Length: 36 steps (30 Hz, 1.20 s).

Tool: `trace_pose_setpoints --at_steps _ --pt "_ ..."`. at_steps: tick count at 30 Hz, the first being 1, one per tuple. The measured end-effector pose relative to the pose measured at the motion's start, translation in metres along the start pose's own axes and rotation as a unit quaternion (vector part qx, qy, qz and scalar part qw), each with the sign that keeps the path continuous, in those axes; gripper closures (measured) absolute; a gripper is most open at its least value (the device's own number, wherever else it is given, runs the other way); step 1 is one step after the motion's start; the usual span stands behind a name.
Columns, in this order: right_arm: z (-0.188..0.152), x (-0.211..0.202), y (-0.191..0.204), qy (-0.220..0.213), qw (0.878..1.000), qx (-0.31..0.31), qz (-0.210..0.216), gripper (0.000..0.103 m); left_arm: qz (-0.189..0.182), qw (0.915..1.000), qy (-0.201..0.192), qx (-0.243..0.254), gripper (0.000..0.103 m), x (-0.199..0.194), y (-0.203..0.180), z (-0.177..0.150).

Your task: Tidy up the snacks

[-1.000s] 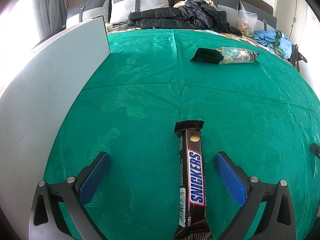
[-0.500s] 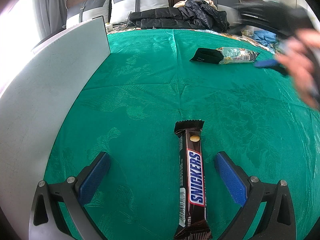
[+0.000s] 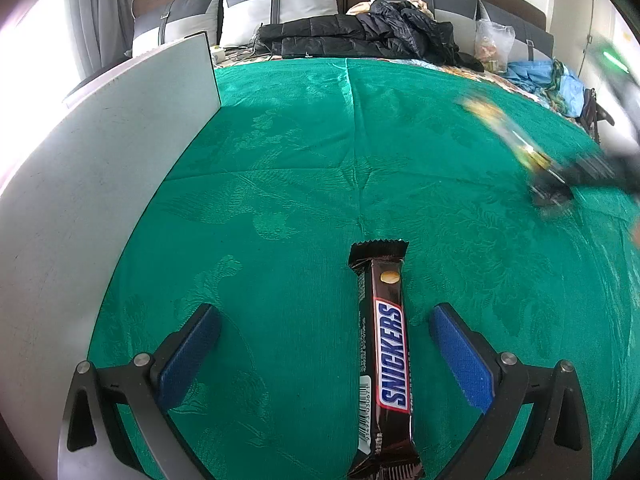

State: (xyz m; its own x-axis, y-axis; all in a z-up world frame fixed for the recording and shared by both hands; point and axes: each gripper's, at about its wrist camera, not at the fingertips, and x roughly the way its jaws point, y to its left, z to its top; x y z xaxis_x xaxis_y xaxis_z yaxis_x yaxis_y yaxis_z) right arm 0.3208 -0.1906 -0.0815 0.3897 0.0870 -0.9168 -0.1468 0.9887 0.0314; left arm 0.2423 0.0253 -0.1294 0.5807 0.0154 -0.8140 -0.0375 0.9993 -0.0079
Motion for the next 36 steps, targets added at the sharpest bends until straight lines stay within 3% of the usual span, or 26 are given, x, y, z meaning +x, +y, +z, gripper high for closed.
trace_pose_setpoints --at_steps 5,8,10,12,13,16,19,36 --pt "-0.073 -0.042 -0.031 0.024 0.996 -0.080 0.021 0.087 0.000 1.0000 0.000 0.000 0.000 0.000 0.000 0.000" --pt "-0.112 -0.060 -0.039 0.023 0.990 -0.137 -0.011 0.087 0.000 1.0000 0.000 0.000 0.000 0.000 0.000 0.000" --pt "-0.131 -0.069 -0.045 0.000 0.991 -0.136 -0.013 0.077 0.000 1.0000 0.000 0.000 0.000 0.000 0.000 0.000" --pt "-0.144 -0.070 -0.050 -0.036 0.993 -0.108 -0.018 0.027 0.000 1.0000 0.000 0.000 0.000 0.000 0.000 0.000" --pt "-0.151 -0.069 -0.051 -0.056 0.993 -0.096 -0.026 0.025 0.000 1.0000 0.000 0.000 0.000 0.000 0.000 0.000" --pt "-0.160 -0.063 -0.050 -0.092 0.992 -0.075 -0.038 0.024 0.000 1.0000 0.000 0.000 0.000 0.000 0.000 0.000" --pt "-0.160 -0.061 -0.056 -0.107 0.993 -0.039 -0.032 0.016 0.000 1.0000 0.000 0.000 0.000 0.000 0.000 0.000" --pt "-0.160 -0.062 -0.060 -0.105 0.994 -0.028 -0.031 0.014 0.000 1.0000 0.000 0.000 0.000 0.000 0.000 0.000"
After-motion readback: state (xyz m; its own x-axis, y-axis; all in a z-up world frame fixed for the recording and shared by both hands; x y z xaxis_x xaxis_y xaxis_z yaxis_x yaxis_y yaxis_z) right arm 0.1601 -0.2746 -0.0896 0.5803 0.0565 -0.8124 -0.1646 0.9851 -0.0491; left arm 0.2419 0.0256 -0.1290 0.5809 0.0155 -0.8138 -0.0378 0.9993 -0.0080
